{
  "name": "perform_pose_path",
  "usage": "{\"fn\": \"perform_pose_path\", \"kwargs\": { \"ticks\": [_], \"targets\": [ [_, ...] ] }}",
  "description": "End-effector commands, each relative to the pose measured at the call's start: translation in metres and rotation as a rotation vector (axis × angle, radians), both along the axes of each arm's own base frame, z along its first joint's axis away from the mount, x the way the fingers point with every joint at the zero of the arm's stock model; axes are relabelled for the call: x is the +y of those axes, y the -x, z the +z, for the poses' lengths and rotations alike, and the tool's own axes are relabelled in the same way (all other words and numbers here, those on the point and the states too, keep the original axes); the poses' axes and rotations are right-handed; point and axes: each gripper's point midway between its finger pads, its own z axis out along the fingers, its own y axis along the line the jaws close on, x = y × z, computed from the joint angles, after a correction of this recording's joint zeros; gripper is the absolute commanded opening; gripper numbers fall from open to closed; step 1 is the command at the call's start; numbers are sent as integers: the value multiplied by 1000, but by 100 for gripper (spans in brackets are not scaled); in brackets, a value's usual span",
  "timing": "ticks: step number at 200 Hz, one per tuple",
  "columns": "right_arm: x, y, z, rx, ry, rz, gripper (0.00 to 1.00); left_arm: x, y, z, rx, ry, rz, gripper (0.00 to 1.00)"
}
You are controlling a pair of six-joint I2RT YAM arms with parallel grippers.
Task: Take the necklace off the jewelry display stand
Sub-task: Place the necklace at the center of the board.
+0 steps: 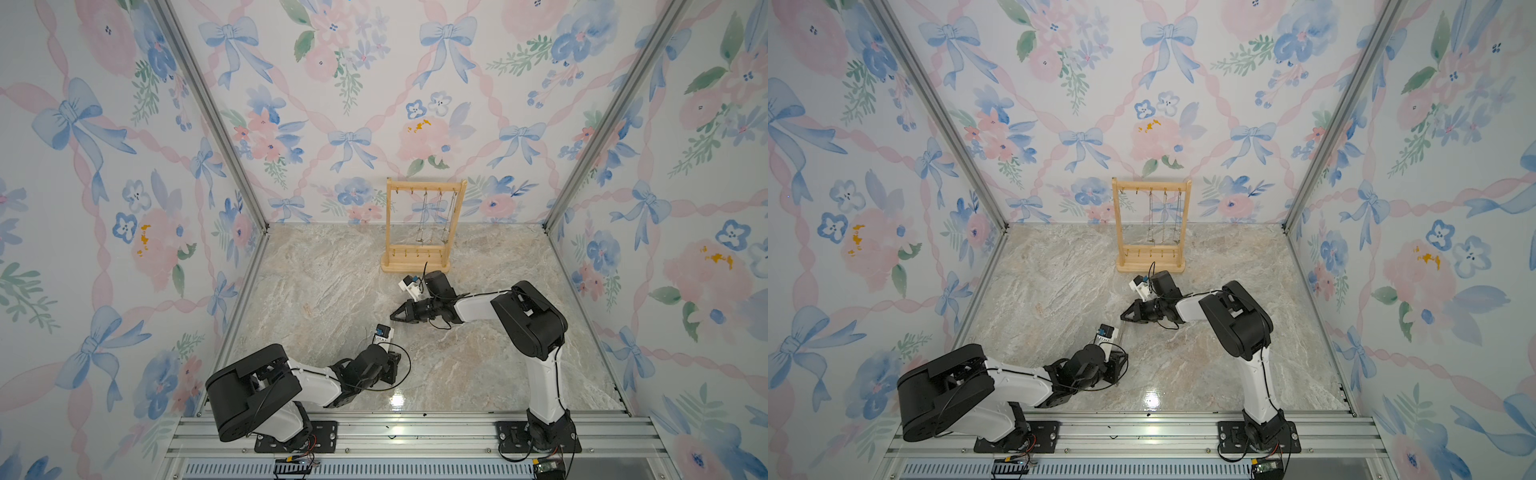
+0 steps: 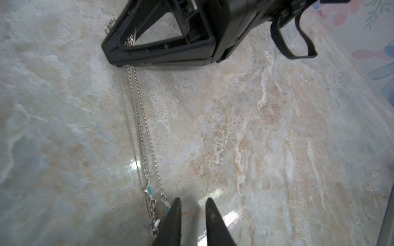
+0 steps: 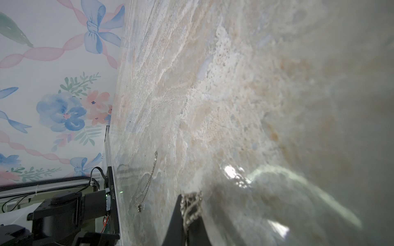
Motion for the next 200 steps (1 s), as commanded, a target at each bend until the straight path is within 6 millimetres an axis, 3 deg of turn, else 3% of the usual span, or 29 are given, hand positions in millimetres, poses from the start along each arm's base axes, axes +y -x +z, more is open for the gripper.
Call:
{"fn": "perform_pose_path", "kwargs": {
  "ticks": [1,200],
  "targets": [
    [-7,-27,-3,-57,28,-60,5,32,21,-46,129,-168,2,23],
    [-11,-36,-18,-39,105,-85,20,38,21,-54,157,-176,21,22]
  ]
}}
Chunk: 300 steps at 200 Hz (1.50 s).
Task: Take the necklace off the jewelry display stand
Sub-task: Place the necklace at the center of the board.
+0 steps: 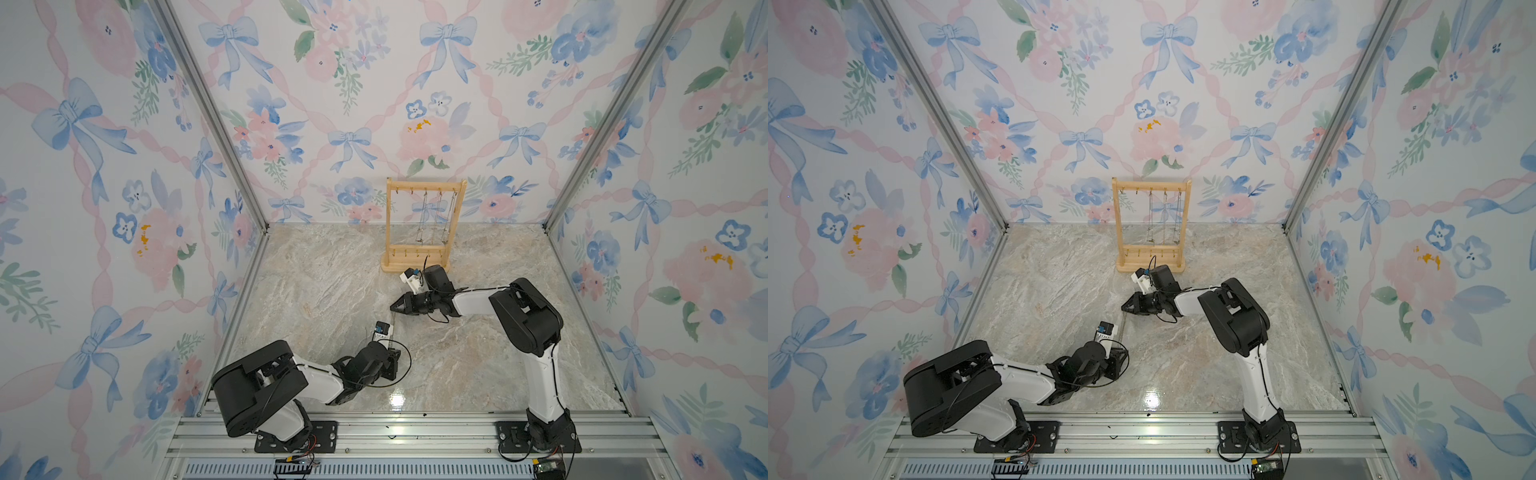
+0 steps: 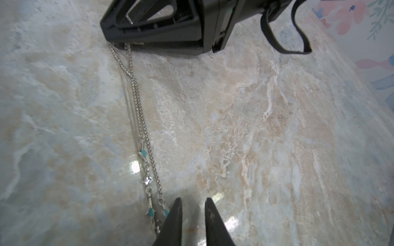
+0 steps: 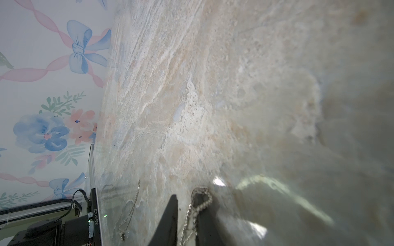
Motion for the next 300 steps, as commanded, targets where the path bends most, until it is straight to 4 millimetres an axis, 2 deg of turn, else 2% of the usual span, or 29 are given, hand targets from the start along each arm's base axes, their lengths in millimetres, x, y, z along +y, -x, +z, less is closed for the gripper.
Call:
{"fn": "perform_pose_path", "kwargs": {
  "ticks": [1,38,162,236,269,300],
  "targets": [
    [-9,-2,-14,20,55,-16,20,37,30,-54,167,-182,-5,22],
    [-16,-5,-17,20,104,-32,24,38,32,-55,174,-173,-5,22],
    [-24,-14,-8,-30,206,-3,32,44,52,-61,218,-127,5,21],
    [-23,-26,-8,-46,230,-8,34,41,51,-60,210,-119,11,21],
    [-22,-31,1,-58,219,-16,35,38,50,-58,206,-115,6,22],
    [-22,-31,21,-92,192,-22,35,34,47,-54,198,-105,3,25]
  ]
}}
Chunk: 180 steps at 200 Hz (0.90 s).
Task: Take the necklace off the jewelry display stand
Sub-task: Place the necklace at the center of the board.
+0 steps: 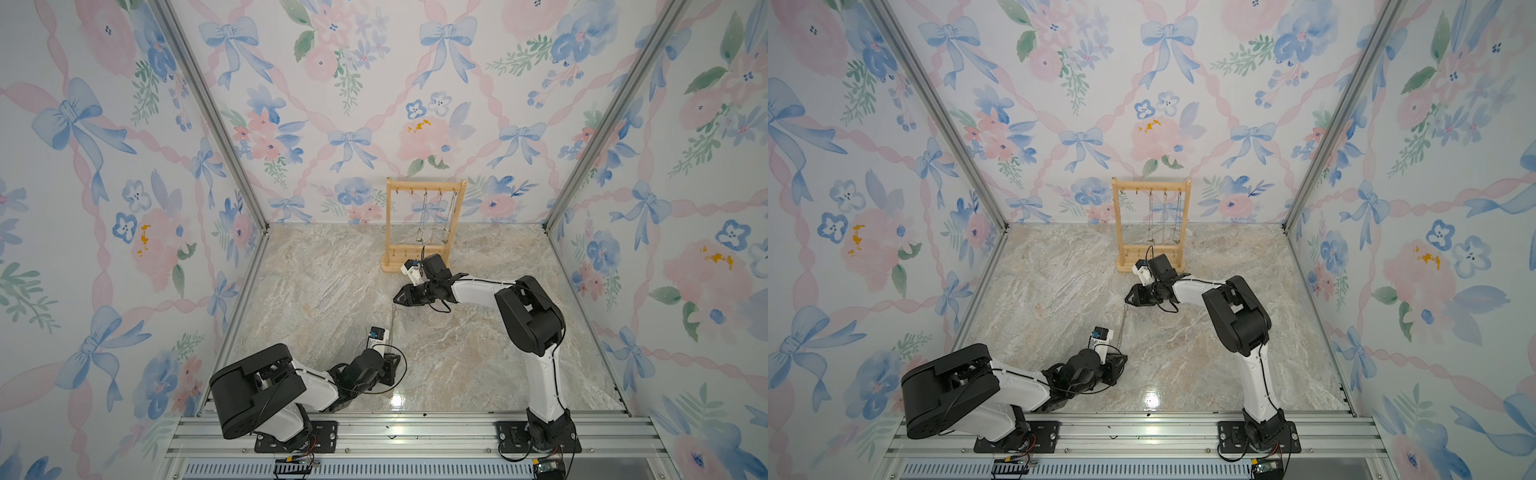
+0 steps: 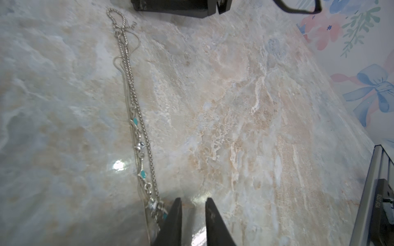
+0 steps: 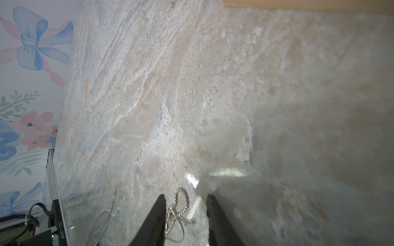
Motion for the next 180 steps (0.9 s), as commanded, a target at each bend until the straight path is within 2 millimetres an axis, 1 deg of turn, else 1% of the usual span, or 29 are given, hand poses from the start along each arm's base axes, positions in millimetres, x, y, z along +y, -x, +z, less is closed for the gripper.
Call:
{"fn": "perform_pose_path", "kwargs": {
  "ticks": [1,17,53,91,110,139,150,154,155,158,180],
  "targets": [
    [-6,-6,16,-28,1,-15,35,33,30,-54,161,-202,-24,25],
    [-6,-3,27,-47,-14,-14,35,30,28,-52,154,-198,-27,27],
    [-4,3,61,-99,-70,-17,36,22,21,-44,127,-184,-29,29],
    [-10,11,93,-155,-109,-32,36,16,13,-36,106,-181,-29,33],
    [-18,15,104,-190,-109,-51,37,16,10,-32,93,-183,-19,33],
    [-35,24,112,-245,-111,-101,37,17,4,-21,61,-176,-3,34],
    [-43,28,116,-280,-118,-132,37,14,2,-13,43,-162,-7,34],
    [-46,28,112,-283,-113,-144,37,14,1,-10,36,-156,-8,34],
    [-47,29,117,-294,-119,-148,37,13,1,-9,34,-155,-9,35],
    [-50,31,121,-308,-126,-157,37,13,0,-7,29,-152,-10,35],
    [-70,40,125,-356,-132,-225,37,6,-4,13,-20,-114,-24,37]
  ]
}}
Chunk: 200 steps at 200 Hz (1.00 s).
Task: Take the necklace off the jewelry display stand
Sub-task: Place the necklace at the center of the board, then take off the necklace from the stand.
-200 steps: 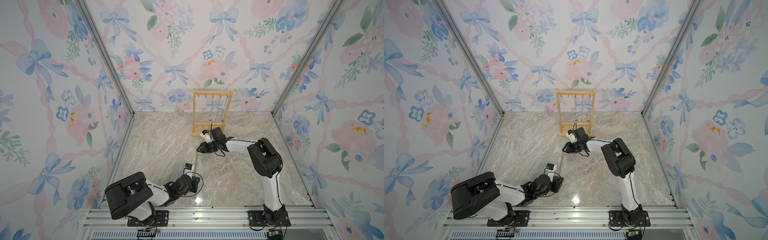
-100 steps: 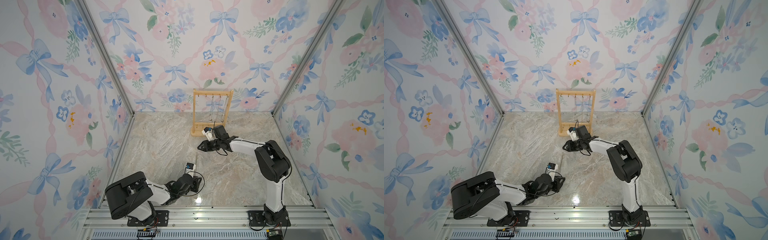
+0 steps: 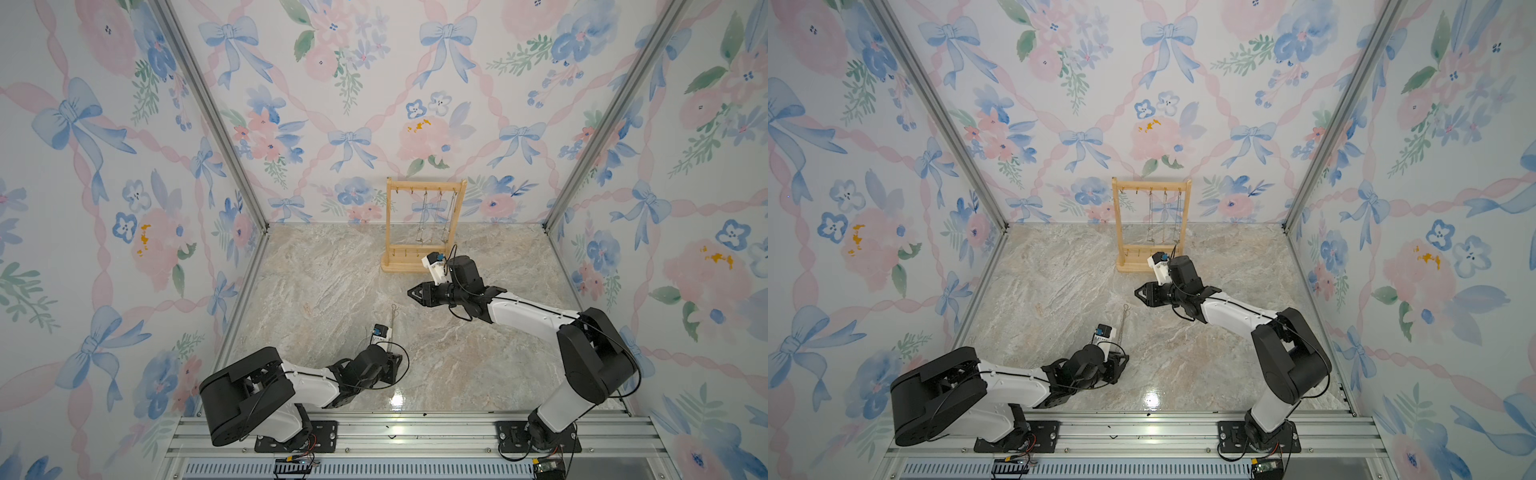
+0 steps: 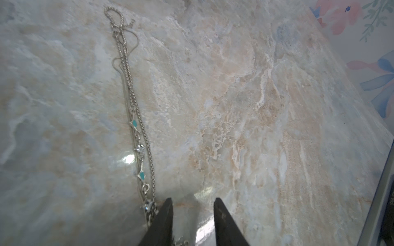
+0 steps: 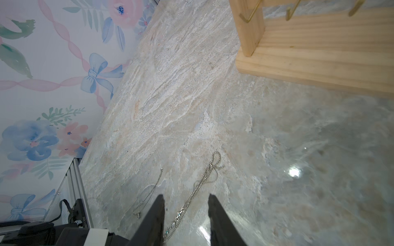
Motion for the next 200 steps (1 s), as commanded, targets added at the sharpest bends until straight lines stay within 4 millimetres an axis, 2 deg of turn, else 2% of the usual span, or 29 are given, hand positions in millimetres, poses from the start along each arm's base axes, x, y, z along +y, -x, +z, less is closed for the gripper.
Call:
{"fn": "perform_pose_path", "kwargs": {
  "ticks": [1,53,103,152,155,157,160,181,200],
  "targets": [
    [-20,-5,21,-103,-38,-108,37,5,-2,8,-31,-37,-14,37],
    [-69,18,29,-228,0,-254,39,-10,-11,68,-178,49,-67,43],
    [-116,23,44,-406,2,-433,46,-16,-21,138,-319,93,-81,55],
    [-128,32,68,-488,-43,-457,47,-19,-36,222,-405,117,-41,83],
    [-128,33,68,-494,-44,-456,47,-19,-36,222,-405,108,-45,84],
    [-128,33,70,-499,-47,-457,47,-20,-38,233,-419,122,-43,84],
    [-129,34,71,-507,-47,-456,47,-21,-39,241,-428,127,-45,85],
    [-131,38,77,-552,-69,-456,49,-24,-50,267,-456,111,-59,90],
    [-130,42,82,-586,-86,-438,49,-20,-69,279,-449,125,-44,94]
  ]
}}
